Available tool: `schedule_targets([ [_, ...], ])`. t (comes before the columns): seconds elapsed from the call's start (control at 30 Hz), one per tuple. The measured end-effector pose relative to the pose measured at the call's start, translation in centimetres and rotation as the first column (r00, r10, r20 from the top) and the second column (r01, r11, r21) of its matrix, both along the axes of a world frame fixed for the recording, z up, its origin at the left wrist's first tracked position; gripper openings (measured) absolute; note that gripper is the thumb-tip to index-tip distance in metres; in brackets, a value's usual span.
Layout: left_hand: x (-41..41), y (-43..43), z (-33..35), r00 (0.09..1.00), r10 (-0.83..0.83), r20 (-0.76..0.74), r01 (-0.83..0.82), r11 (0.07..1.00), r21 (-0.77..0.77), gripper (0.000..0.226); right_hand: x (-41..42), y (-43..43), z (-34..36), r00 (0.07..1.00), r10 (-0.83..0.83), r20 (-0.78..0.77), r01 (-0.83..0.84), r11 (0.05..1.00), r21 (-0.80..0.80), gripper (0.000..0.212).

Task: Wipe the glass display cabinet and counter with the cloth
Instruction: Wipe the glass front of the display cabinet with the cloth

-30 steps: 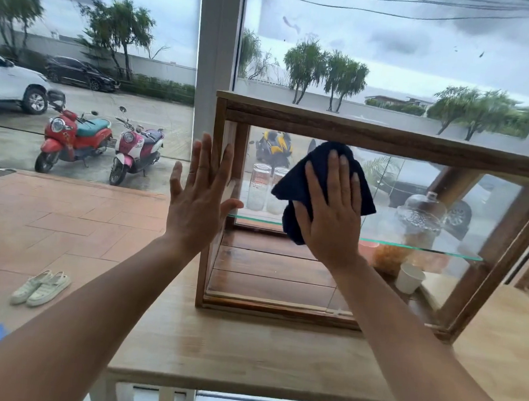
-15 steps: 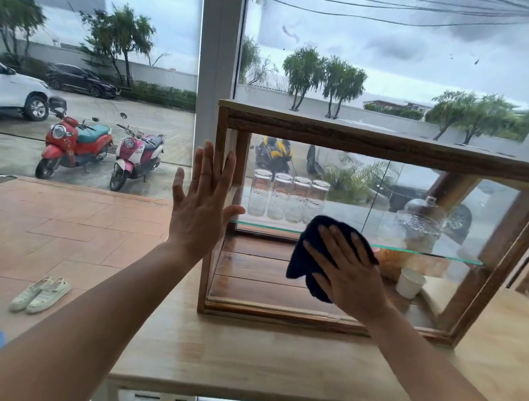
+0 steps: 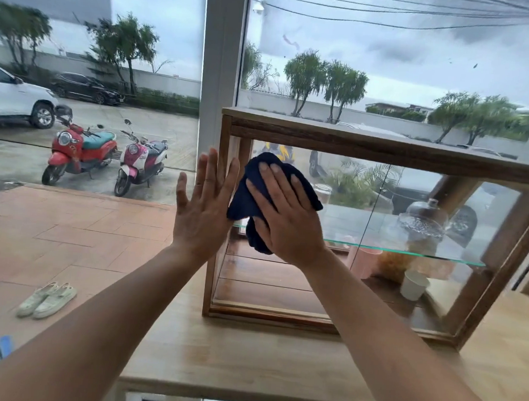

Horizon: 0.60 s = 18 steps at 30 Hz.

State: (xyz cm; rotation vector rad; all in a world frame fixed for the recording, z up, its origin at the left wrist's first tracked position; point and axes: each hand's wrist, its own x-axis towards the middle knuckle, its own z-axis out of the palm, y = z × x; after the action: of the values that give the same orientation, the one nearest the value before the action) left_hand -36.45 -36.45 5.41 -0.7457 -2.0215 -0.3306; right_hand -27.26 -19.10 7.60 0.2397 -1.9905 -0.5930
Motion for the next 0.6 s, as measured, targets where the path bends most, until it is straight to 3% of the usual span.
schedule_targets([
  [0.07,0.2,-0.1,0.2,1.000,-0.005,0.009,0.005,1.000,-0.008,0.091,1.4,2.3,0.2,1.000,-0.017,0.000,0.017,0.999,0.051,0.053],
  [0.27,0.2,-0.2,0.1,0.999,-0.046,0.020,0.046,0.999,0.008,0.091,6.1,9.1,-1.1,0.983,-0.165,-0.081,0.159,0.985,-0.069,0.064],
  [0.43,0.4,-0.3,0.3,0.996,-0.079,0.035,0.078,0.997,0.007,0.075,3.9,5.2,0.2,0.994,-0.096,-0.054,0.091,0.992,-0.088,0.063],
  [0.6,0.2,-0.5,0.5,1.000,-0.028,0.012,0.028,1.000,-0.006,0.094,0.0,0.0,1.1,0.998,-0.033,-0.051,0.028,0.996,-0.088,0.057],
])
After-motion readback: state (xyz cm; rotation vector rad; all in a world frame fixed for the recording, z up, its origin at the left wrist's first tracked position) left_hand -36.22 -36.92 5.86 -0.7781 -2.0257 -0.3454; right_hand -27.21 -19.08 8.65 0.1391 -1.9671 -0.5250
